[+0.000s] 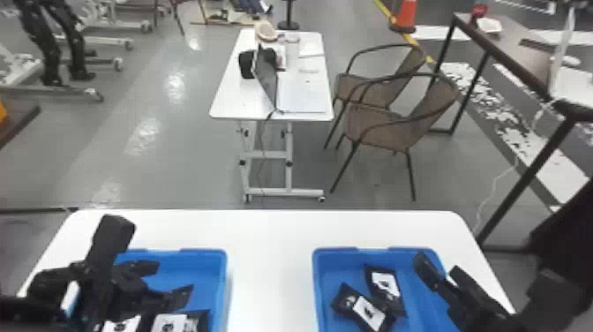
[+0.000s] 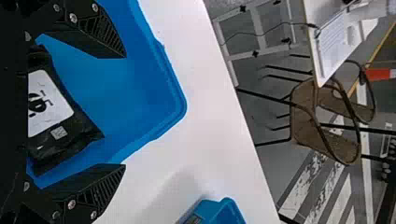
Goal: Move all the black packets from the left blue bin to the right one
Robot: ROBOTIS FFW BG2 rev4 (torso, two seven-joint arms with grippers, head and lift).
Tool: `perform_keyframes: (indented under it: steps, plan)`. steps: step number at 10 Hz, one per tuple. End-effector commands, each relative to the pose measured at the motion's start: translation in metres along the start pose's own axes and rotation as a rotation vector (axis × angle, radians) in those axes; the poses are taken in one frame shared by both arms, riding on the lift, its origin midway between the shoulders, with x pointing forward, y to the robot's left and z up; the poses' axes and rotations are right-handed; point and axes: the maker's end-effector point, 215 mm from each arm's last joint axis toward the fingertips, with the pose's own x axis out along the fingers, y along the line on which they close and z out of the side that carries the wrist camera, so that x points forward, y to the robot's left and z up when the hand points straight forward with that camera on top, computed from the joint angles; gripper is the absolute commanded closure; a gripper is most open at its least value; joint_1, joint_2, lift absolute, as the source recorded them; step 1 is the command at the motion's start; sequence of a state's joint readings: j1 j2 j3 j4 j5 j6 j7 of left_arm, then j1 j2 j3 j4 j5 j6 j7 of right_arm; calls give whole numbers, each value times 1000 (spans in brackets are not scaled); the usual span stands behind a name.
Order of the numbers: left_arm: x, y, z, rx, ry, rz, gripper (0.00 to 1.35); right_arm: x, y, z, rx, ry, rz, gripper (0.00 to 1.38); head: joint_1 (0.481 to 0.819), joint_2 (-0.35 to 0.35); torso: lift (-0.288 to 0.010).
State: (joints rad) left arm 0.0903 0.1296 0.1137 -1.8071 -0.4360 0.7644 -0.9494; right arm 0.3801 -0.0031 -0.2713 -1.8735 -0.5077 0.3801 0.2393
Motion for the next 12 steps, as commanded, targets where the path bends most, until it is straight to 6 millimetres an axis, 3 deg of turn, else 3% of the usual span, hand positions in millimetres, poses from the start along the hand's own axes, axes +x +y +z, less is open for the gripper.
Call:
perform_keyframes:
  steps: [1, 4, 7, 9, 12]
  plan:
    - [0, 1, -12, -35, 58, -4, 206, 1, 2, -6, 20, 10, 4, 209, 695, -54, 0]
    - [-11, 9, -46, -81, 204, 18, 209, 3, 4, -11, 39, 20, 15, 211, 695, -37, 0]
    - [1, -3, -82, -147, 292, -64, 234, 5, 7, -13, 43, 25, 26, 209, 695, -11, 0]
    - [-3, 2, -98, -158, 336, -30, 260, 5, 7, -15, 48, 29, 32, 209, 695, -5, 0]
    - [11, 6, -109, -146, 361, -28, 268, 6, 9, -17, 58, 33, 40, 209, 695, 13, 0]
